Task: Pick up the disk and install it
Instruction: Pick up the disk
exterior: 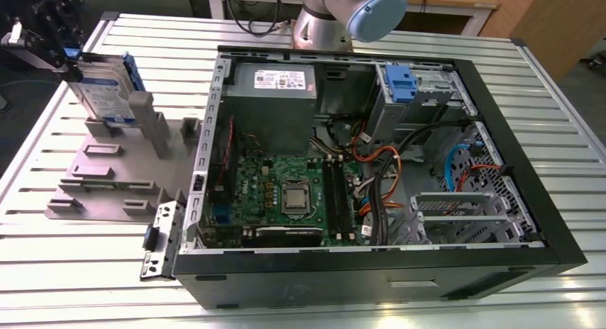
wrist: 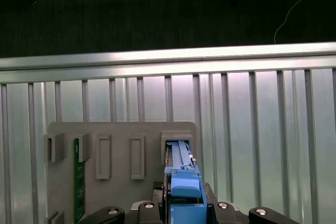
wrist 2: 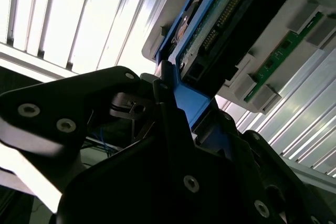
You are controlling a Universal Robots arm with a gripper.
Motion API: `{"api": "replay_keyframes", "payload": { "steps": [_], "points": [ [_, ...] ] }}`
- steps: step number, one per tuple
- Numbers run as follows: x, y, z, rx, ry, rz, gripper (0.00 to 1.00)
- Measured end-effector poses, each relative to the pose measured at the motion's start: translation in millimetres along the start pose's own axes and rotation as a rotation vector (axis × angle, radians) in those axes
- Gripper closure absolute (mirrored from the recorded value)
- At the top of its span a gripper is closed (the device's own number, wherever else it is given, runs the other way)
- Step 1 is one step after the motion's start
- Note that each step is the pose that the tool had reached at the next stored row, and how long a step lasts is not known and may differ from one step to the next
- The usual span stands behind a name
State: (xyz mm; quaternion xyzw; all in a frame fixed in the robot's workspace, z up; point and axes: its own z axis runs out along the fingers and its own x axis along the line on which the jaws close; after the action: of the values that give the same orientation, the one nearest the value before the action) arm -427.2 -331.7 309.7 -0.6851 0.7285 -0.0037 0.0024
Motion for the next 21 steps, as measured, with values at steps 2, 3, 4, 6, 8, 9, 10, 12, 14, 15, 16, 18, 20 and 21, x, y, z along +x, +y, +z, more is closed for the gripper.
{"api": "replay_keyframes", "payload": {
  "steps": [2,3,4,6,8,9,10,12,14,15,16,18,20,21],
  "points": [
    [0.0,0.0,-1.6,0.0001,0.0,0.0,0.64],
    [0.0,0.0,-2.4,0.0,0.0,0.0,0.64],
    [0.0,0.0,-3.2,0.0,0.0,0.0,0.64],
    [0.0,-0.1,-5.0,0.0,0.0,0.0,0.64],
    [0.0,-0.1,-7.0,0.0,0.0,0.0,0.64],
    [0.0,-0.1,-8.1,0.0,0.0001,0.0,0.64],
    [0.0,-0.1,-9.2,0.0,0.0001,0.0,0.64],
    [0.0,-0.1,-11.3,0.0,0.0001,0.0,0.64],
    [0.0,-0.1,-13.2,0.0,0.0001,0.0,0.64],
    [0.0,-0.1,-14.2,0.0001,0.0,0.0,0.64],
    [0.0,-0.1,-15.2,0.0,0.0001,0.0,0.64],
    [0.0,-0.2,-17.1,0.0001,0.0,0.0,0.64],
    [0.0,-0.2,-18.8,0.0001,0.0,0.0,0.64],
    [0.0,-0.2,-19.4,0.0,0.0,0.0,0.64]
  ]
}}
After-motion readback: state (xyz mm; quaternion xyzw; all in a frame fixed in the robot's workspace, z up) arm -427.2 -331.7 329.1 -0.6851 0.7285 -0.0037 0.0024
